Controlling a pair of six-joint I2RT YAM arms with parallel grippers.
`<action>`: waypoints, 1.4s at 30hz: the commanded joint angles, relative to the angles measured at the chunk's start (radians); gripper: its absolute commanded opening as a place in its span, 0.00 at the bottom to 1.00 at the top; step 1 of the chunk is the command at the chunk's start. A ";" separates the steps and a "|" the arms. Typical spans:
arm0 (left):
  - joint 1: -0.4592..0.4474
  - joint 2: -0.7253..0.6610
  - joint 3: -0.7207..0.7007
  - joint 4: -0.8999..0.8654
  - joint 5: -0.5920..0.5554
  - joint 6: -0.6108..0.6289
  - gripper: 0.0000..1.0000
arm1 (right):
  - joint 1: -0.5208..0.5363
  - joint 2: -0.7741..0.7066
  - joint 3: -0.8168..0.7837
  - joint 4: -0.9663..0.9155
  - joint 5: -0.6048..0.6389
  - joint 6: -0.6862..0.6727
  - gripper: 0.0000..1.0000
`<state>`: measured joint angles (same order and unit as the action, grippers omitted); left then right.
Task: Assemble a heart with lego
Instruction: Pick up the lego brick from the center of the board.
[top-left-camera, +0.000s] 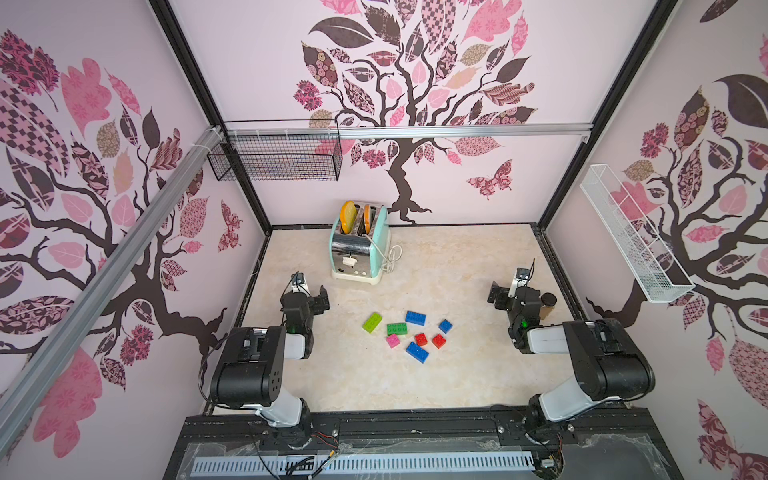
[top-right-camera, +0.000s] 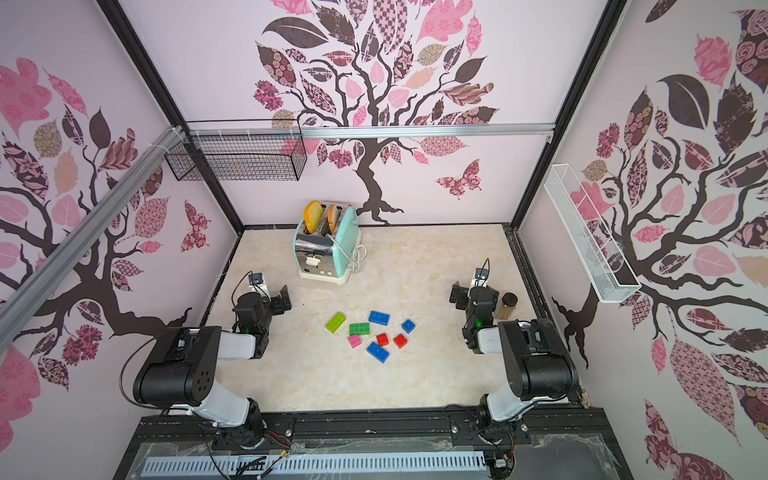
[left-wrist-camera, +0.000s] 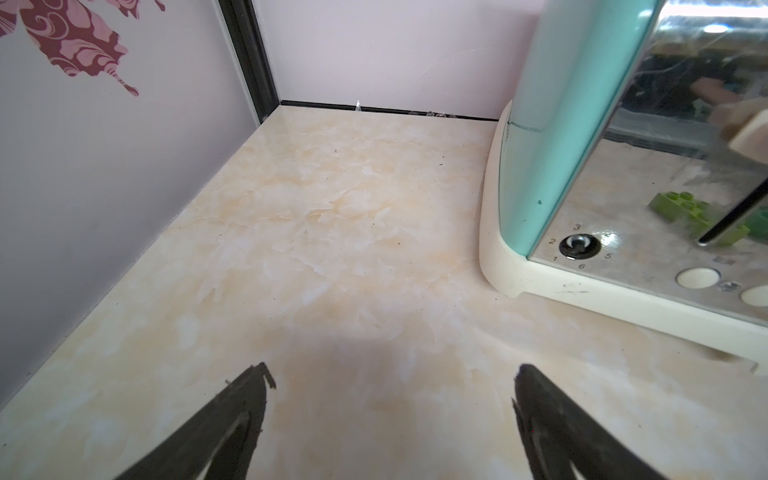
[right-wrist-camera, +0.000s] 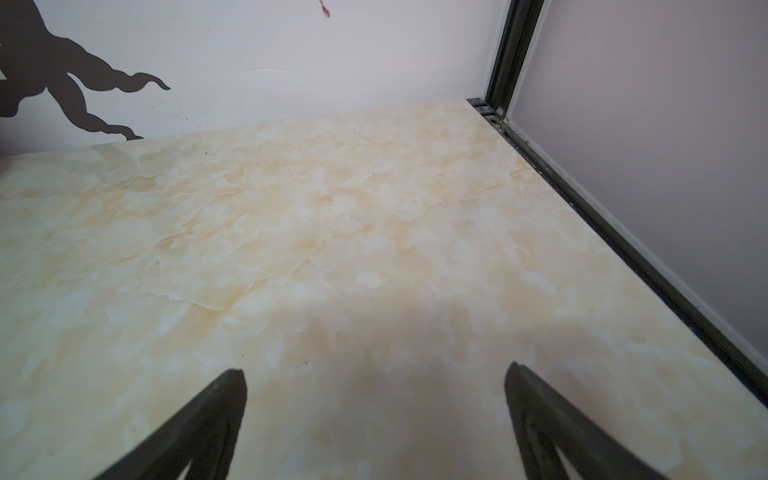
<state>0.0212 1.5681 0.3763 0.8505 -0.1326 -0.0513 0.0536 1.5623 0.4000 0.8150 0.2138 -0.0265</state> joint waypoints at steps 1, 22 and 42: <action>-0.001 -0.021 0.021 0.000 0.031 0.022 0.94 | -0.007 -0.005 0.032 -0.011 -0.016 -0.005 0.99; -0.382 -0.484 0.413 -1.181 -0.566 -0.548 0.97 | -0.007 -0.033 0.044 -0.056 -0.094 -0.035 1.00; -0.483 -0.816 0.253 -1.416 -0.295 -0.633 0.97 | 0.602 -0.021 0.570 -1.052 -0.301 -0.231 0.99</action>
<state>-0.4583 0.7723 0.6315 -0.5171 -0.4416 -0.6586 0.5823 1.5021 0.9295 -0.0589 -0.0547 -0.2008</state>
